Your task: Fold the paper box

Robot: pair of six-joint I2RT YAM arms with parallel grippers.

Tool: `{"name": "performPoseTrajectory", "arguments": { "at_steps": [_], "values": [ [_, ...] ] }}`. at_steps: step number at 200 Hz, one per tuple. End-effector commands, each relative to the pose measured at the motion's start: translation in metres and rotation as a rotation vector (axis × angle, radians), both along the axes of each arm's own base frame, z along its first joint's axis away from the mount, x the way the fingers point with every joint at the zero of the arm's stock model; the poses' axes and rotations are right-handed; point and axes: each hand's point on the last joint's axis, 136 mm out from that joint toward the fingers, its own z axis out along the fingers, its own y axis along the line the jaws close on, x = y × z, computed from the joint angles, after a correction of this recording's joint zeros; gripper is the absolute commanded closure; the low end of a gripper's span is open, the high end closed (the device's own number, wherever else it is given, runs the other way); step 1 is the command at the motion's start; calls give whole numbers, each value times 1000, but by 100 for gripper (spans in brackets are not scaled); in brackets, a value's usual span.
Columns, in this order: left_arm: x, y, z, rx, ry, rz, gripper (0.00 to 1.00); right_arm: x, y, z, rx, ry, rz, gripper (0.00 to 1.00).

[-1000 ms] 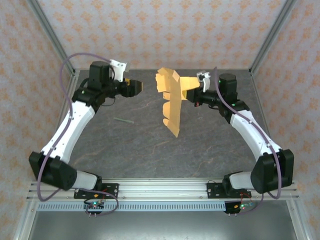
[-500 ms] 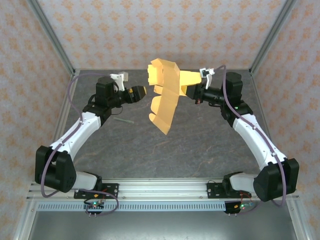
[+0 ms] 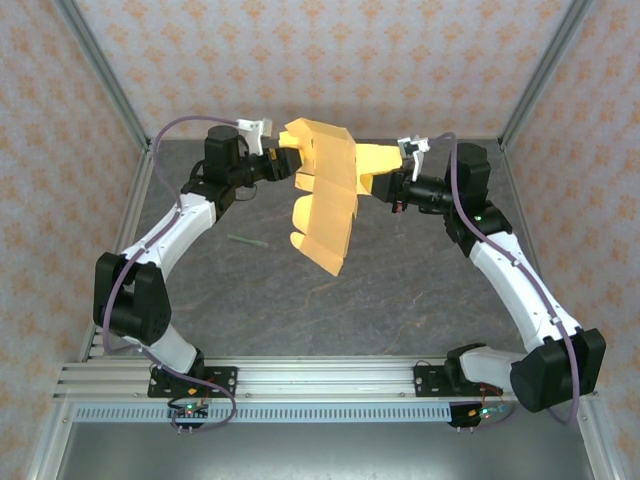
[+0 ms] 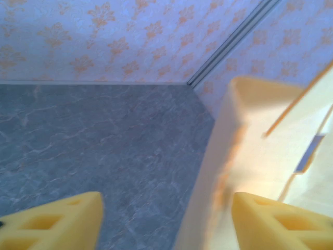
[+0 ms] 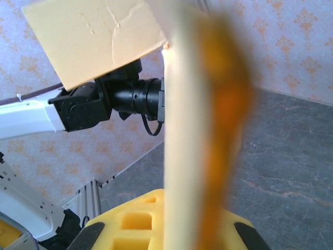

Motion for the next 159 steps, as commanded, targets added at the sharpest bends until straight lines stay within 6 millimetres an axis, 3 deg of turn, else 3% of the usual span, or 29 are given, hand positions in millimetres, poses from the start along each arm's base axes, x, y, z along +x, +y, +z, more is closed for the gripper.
{"name": "performPoseTrajectory", "arguments": {
  "at_steps": [1, 37, 88, 110, 120, 141, 159],
  "values": [
    [-2, -11, 32, -17, -106, -72, 51, -7, 0, 20, -5, -78, 5, 100],
    [-2, -10, 29, -2, -105, -73, 82, 0, -4, 11, -29, -57, -44, 100],
    [-6, -5, 24, 77, -103, -73, 100, 5, -7, 4, -38, -29, -76, 100],
    [-12, -1, 23, 134, -98, -76, 100, 10, -11, -7, -76, -7, -119, 100],
    [-15, 3, 20, 171, -81, -70, 100, 16, -18, -17, -116, 18, -175, 90],
    [-24, 13, 9, 257, -42, -51, 100, 30, -36, -46, -244, 83, -322, 55],
    [-34, 18, -2, 319, -24, -63, 100, 33, -46, -72, -379, 106, -400, 41]
  ]
}}
